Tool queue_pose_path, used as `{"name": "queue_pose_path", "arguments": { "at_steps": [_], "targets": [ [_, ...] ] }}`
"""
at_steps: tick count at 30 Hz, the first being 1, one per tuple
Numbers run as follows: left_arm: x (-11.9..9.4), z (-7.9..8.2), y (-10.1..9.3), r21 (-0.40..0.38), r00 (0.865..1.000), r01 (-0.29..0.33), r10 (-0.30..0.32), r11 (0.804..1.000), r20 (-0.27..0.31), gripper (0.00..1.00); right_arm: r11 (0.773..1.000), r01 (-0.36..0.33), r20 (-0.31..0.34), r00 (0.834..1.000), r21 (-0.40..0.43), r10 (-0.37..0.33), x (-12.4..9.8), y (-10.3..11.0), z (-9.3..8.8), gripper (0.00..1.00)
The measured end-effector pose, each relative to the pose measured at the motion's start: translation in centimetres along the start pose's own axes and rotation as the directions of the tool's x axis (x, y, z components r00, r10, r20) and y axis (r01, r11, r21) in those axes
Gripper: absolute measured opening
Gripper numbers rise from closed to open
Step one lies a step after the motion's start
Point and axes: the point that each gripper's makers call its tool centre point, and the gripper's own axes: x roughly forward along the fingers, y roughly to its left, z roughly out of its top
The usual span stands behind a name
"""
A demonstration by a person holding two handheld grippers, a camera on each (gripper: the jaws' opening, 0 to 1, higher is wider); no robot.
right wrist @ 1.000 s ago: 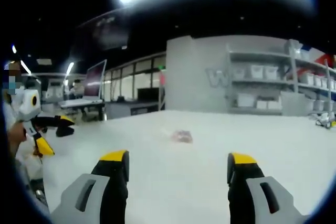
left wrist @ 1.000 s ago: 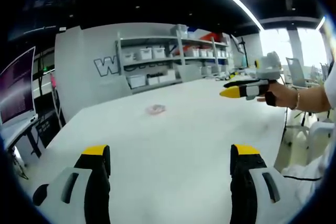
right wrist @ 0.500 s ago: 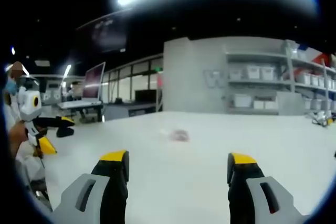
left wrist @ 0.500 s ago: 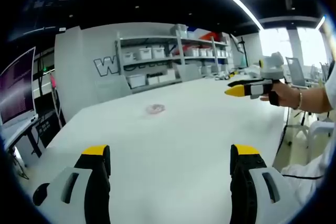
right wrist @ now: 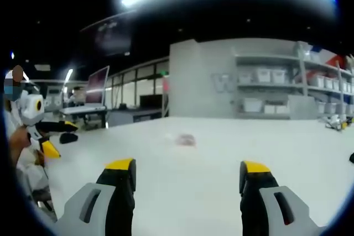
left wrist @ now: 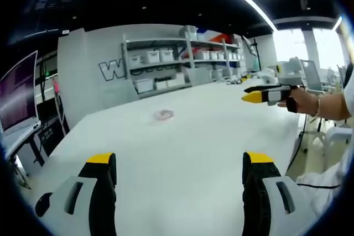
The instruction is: Open the resealable bag by pulling the two sides of the seal apart until the entire bag opening is separated and visibly accessible.
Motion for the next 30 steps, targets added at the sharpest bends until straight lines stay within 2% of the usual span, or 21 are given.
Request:
{"name": "queue_pose_path", "arguments": {
  "at_steps": [30],
  "targets": [
    [-0.3, -0.3, -0.3, 0.003, 1.0, -0.003, 0.004, 1.0, -0.007, 0.92, 0.998, 0.07, 0.041, 0.997, -0.004, -0.07, -3.7, -0.6, -0.8, 0.76]
  ]
}}
